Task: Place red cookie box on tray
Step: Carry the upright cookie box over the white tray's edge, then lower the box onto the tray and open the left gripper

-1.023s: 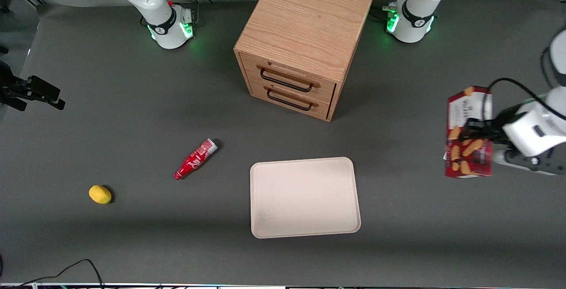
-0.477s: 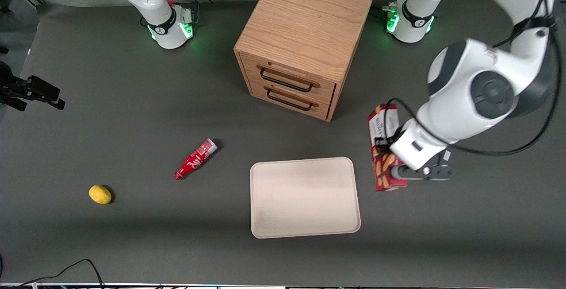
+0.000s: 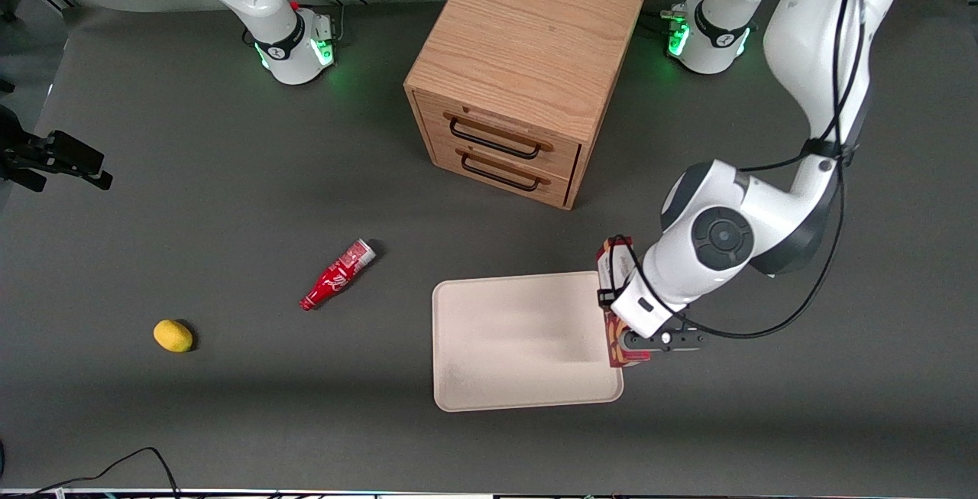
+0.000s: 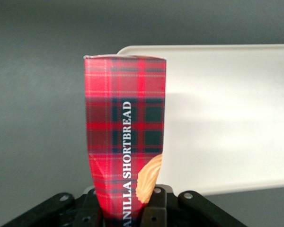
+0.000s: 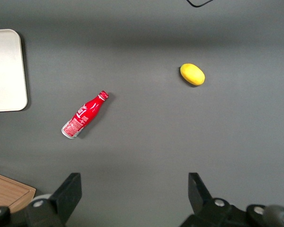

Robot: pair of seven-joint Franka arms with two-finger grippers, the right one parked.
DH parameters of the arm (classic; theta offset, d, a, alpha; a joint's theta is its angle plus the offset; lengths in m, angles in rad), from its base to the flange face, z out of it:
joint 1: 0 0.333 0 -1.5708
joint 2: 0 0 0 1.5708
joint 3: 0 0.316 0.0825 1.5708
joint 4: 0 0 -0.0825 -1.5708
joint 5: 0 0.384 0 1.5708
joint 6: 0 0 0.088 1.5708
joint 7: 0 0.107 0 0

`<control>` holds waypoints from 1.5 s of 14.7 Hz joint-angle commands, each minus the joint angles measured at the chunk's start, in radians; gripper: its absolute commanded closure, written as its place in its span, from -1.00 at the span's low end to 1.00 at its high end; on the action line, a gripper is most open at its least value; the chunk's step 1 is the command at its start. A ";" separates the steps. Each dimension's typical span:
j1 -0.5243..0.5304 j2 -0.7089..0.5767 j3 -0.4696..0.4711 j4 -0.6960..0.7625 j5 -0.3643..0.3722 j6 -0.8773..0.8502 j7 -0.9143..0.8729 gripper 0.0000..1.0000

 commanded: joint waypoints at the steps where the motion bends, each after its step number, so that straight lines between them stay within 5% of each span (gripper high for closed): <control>1: -0.018 0.059 -0.007 0.000 0.093 0.089 -0.079 1.00; 4: -0.027 0.096 -0.009 0.002 0.167 0.101 -0.108 1.00; 11: -0.033 0.136 -0.009 0.000 0.210 0.127 -0.164 1.00; 12: -0.033 0.137 -0.009 0.000 0.210 0.127 -0.164 0.85; 14: -0.032 0.136 -0.009 0.002 0.210 0.127 -0.165 0.07; 16: -0.032 0.131 -0.009 0.000 0.209 0.120 -0.180 -0.99; 22: -0.021 0.047 -0.035 0.005 0.190 -0.019 -0.202 -1.00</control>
